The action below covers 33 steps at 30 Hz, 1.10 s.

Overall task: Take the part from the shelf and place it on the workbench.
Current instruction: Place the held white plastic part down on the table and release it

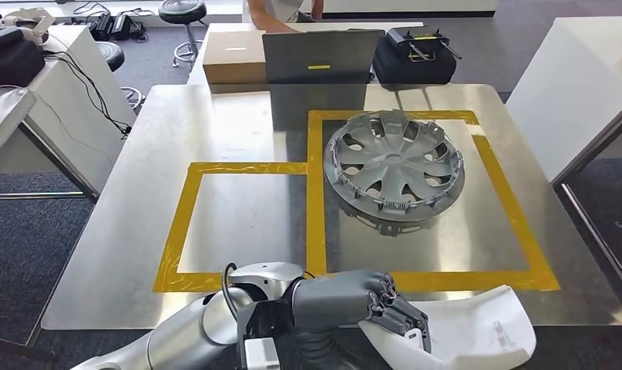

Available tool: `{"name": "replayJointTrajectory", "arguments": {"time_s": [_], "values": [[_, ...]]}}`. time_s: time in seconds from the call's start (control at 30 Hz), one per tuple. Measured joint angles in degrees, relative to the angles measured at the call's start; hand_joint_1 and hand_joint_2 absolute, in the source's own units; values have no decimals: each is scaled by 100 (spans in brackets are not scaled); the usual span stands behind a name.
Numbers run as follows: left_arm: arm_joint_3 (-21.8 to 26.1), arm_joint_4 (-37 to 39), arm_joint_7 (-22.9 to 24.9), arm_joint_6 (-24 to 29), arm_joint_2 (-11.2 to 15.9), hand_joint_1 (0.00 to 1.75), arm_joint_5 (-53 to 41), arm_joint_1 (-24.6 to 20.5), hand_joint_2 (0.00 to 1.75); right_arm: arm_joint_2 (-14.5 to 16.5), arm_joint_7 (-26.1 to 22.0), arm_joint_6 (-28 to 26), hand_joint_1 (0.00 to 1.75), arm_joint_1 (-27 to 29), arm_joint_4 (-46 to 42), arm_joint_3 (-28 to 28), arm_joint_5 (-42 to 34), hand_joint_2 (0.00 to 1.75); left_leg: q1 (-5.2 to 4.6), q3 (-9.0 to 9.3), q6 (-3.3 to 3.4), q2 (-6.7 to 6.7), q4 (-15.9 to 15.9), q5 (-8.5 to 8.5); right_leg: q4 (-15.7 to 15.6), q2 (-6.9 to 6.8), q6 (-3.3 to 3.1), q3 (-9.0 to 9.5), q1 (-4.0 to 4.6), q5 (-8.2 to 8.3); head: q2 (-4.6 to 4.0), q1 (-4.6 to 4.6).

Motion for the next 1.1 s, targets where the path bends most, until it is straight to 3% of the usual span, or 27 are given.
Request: {"name": "replayJointTrajectory", "arguments": {"time_s": [0.07, 0.13, 0.23, 0.27, 0.3, 0.33, 0.4, 0.47, 0.6, 0.7, 0.9, 1.1], "values": [[70, -41, 28, 67, -9, 175, -30, 19, 175, -19, -5, 0, 0, -13, -1, 2, 21, 0, 2, 34, 65, -11, -12, -21, -26, -2, 75, 24, -12, -65, 0, 4], [138, -100, 55, 181, -27, 175, -113, 22, 175, -34, -9, 1, 0, -35, -3, 5, 41, 0, 28, 111, 129, -5, -66, -62, 191, -24, 140, -52, -25, -209, 0, 16], [254, -140, 122, 428, -38, 175, -269, 70, 175, -44, -8, 0, 0, -43, -4, 7, 52, 0, 39, 206, 181, 13, -92, -146, 1218, -40, 210, -671, -47, -598, 0, 27], [297, -142, 146, 522, -38, 175, -323, 94, 175, -46, -6, 0, 0, -37, -4, 7, 52, 0, 40, 233, 182, 10, -90, -177, 1465, -41, 224, -868, -56, -610, 0, 28], [344, -142, 166, 624, -36, 175, -388, 113, 175, -46, -4, 0, 0, -31, -4, 7, 53, 0, 42, 264, 176, 5, -86, -207, 1515, -42, 234, -975, -67, -500, 0, 28], [392, -142, 180, 731, -34, 175, -468, 124, 175, -46, -2, 1, 0, -28, -4, 7, 53, 0, 46, 300, 166, -2, -79, -236, 1347, -44, 242, -974, -80, -282, 0, 28], [491, -141, 164, 952, -18, 175, -684, 127, 175, -46, -2, 1, 0, -33, -4, 7, 53, 0, 49, 364, 125, -15, -57, -295, 635, -56, 247, -752, -102, 227, 0, 31], [582, -132, 79, 1161, 49, 175, -959, 136, 175, -46, -3, 1, 0, -42, -4, 7, 52, 0, 29, 384, 63, -25, -40, -333, 138, -57, 195, -579, -92, 445, 0, 33], [721, -37, -28, 1565, 298, 175, -1650, 202, 175, -40, -15, 2, 0, -23, -4, 7, 49, 0, -7, 421, 136, -16, -72, -357, 21, -38, 108, -538, -82, 453, 0, 26], [811, 132, 161, 1770, 422, 175, -2029, 221, 175, -39, -36, 3, 0, -18, -4, 7, 48, 0, 13, 464, 40, -14, -120, -334, 22, -38, 59, -520, -62, 442, 0, 23], [1036, 860, 404, 2470, 518, 175, -2856, 267, 175, -36, -86, 1, 0, -14, -4, 7, 58, 0, 29, 502, -59, -14, -154, -331, 27, -37, 20, -500, -46, 423, 0, 25], [1417, 1718, 607, 3285, 607, 175, -3642, 342, 175, -32, -88, 5, 0, -9, -4, 7, 59, 0, 32, 503, -67, -14, -155, -332, 26, -38, 16, -496, -39, 420, 0, 26]]}}
